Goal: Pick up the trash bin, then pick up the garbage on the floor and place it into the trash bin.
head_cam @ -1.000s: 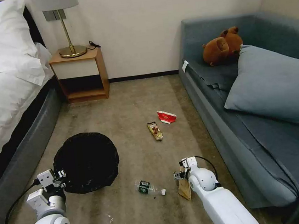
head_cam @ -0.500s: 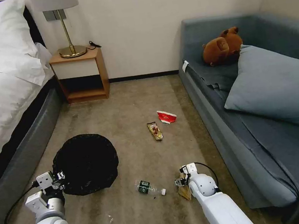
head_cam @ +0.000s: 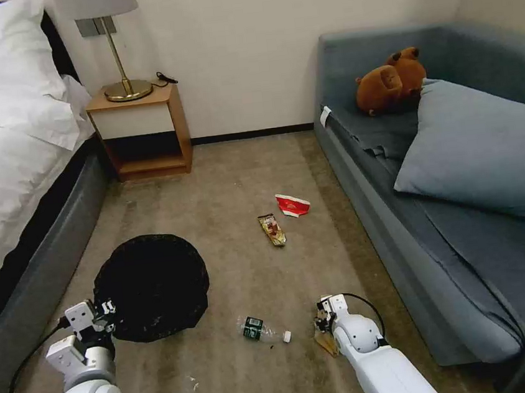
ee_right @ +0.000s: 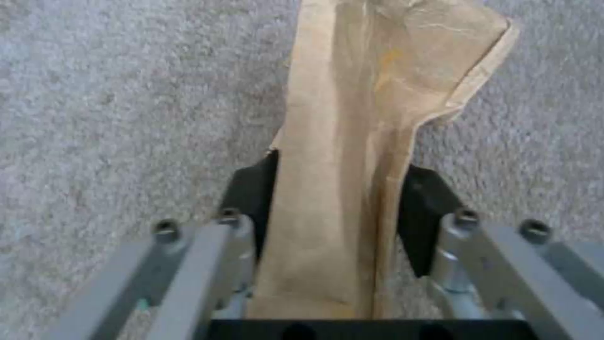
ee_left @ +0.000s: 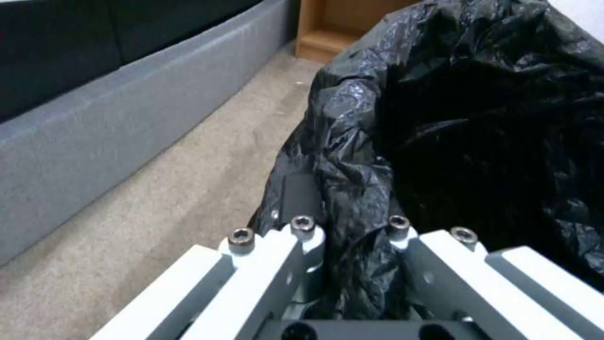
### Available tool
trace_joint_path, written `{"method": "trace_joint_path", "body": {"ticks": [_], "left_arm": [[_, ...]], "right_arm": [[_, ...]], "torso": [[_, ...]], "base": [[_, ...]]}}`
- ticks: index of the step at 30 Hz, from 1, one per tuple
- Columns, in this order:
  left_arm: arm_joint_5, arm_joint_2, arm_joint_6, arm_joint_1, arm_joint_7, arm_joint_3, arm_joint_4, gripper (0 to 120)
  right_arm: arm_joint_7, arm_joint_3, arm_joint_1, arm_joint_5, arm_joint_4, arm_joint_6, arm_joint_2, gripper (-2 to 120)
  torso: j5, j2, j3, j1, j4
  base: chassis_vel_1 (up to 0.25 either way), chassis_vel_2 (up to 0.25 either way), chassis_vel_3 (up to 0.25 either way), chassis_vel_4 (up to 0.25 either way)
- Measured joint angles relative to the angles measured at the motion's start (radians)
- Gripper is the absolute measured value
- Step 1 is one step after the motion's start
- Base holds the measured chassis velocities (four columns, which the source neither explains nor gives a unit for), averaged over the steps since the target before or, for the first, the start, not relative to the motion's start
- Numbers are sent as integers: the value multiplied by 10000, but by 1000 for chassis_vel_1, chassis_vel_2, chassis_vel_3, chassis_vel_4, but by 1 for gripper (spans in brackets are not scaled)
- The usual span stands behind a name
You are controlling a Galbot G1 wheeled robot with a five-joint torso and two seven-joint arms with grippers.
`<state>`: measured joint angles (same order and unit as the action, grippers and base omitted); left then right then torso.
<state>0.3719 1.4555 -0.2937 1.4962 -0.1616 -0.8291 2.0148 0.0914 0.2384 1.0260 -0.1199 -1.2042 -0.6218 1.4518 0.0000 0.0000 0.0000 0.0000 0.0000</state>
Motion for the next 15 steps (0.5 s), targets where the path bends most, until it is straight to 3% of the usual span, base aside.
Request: {"method": "trace_joint_path", "body": {"ticks": [9, 15], "left_arm": [[3, 63, 25, -6, -3, 7, -15, 4], [-4, 78, 41, 4, -15, 26, -19, 4]], "right_arm": [[-58, 34, 38, 53, -147, 81, -33, 1], [-44, 23, 165, 128, -320, 129, -21, 0]], "torso": [[0, 0, 0, 0, 0], [0, 0, 0, 0, -1]], "base": [[0, 0, 0, 0], [0, 0, 0, 0]]}}
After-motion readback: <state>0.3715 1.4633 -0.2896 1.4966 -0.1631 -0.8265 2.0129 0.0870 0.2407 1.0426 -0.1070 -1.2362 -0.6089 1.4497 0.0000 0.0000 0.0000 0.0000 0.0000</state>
